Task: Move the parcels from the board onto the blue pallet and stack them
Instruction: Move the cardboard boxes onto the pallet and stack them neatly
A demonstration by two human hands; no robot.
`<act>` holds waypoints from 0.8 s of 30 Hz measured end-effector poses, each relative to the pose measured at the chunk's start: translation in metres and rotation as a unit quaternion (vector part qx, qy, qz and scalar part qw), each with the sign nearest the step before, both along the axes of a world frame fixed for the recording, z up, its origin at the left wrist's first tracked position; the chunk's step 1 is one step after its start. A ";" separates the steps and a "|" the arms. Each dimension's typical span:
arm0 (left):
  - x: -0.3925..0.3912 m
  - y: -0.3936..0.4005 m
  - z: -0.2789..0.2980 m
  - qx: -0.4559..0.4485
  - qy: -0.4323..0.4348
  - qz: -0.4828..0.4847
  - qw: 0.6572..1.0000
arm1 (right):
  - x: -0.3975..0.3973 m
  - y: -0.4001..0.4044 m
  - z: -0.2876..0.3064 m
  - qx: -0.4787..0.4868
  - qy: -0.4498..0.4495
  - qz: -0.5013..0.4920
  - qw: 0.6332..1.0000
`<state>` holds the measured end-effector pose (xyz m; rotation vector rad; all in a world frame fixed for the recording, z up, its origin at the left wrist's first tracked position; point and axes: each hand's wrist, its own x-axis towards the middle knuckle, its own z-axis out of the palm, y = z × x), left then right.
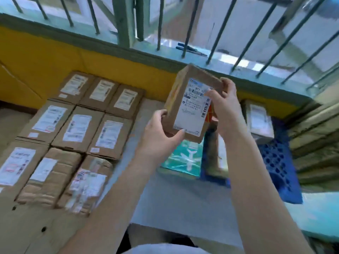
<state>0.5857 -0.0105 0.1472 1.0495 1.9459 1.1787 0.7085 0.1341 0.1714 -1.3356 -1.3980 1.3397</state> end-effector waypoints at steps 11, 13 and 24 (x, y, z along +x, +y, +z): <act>0.264 0.052 0.000 0.003 -0.097 -0.170 0.981 | 0.280 -0.002 -0.019 -0.014 -0.094 -0.119 0.988; 0.280 0.056 -0.019 -0.041 -0.121 -0.168 0.977 | 0.297 -0.014 -0.042 -0.052 -0.072 -0.100 0.991; 0.307 0.071 -0.091 -0.204 -0.190 -0.151 0.948 | 0.323 -0.023 -0.132 -0.148 -0.079 -0.074 0.983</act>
